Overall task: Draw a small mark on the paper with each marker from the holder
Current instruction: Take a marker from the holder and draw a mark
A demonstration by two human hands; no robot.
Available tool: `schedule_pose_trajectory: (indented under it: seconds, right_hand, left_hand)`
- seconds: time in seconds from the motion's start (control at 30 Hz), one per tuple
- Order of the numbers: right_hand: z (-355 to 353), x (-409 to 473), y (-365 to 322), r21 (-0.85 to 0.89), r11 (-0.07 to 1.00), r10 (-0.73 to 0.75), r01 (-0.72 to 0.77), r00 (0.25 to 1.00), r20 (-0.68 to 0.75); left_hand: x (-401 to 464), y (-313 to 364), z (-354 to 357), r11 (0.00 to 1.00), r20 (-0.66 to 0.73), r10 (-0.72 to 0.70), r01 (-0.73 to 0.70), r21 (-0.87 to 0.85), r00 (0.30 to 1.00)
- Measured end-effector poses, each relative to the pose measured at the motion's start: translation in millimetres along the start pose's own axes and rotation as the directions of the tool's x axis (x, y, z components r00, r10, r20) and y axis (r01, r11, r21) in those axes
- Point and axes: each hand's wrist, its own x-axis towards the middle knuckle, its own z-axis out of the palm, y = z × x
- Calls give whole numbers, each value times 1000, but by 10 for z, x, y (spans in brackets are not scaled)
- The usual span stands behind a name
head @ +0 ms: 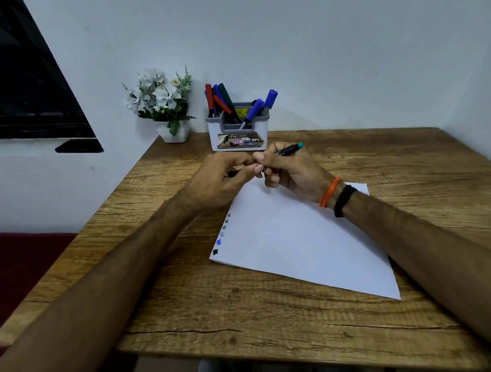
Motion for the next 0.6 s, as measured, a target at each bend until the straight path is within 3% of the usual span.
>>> schedule_pose_trajectory:
  seconds: [0.13,0.3,0.47,0.6]
  right_hand:
    - [-5,-12,38,-106,994,-44,40,998,-33]
    - [-18,-26,17,-98,994,55,-57,998,-20]
    - [27,-77,21,-203,979,9,-6,1000,11]
    - [172,-90,39,-320,947,-6,12,1000,21]
  left_hand:
    - [-24,-39,-11,1000,9,-29,29,8,1000]
    - [-19,-65,-168,982,101,-171,161,104,980]
    - [-41,-229,-270,948,-20,-256,255,189,966]
    - [-76,-260,-272,943,4,-290,285,172,957]
